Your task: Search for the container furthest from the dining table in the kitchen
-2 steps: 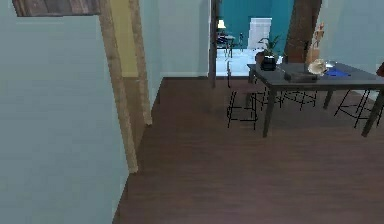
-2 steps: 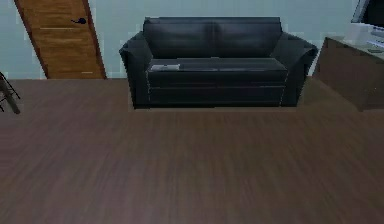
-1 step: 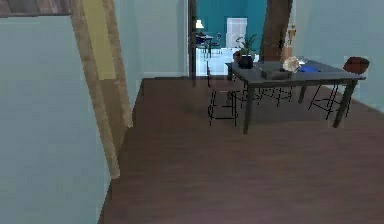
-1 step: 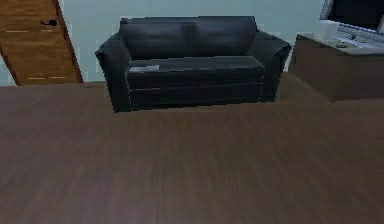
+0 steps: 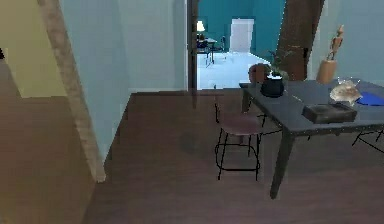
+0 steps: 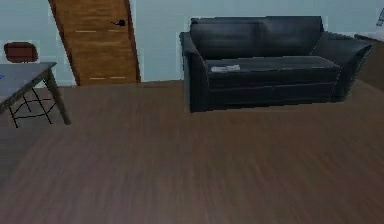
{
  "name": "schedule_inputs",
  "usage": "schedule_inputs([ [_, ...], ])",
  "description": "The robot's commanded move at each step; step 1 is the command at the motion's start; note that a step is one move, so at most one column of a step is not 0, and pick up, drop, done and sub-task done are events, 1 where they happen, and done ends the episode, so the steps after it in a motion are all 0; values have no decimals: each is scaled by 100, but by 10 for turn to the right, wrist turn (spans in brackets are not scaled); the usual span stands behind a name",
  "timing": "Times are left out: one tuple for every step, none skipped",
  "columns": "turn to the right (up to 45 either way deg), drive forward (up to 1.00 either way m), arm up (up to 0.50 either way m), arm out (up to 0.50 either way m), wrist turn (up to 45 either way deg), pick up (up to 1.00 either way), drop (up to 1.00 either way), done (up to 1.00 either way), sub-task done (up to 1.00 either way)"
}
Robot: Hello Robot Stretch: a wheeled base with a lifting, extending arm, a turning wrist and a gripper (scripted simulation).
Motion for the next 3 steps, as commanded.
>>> schedule_inputs([
  [60,0,0,0,0,0,0,0,0],
  [0,65,0,0,0,0,0,0,0],
  [-450,0,0,0,0,0,0,0,0],
])
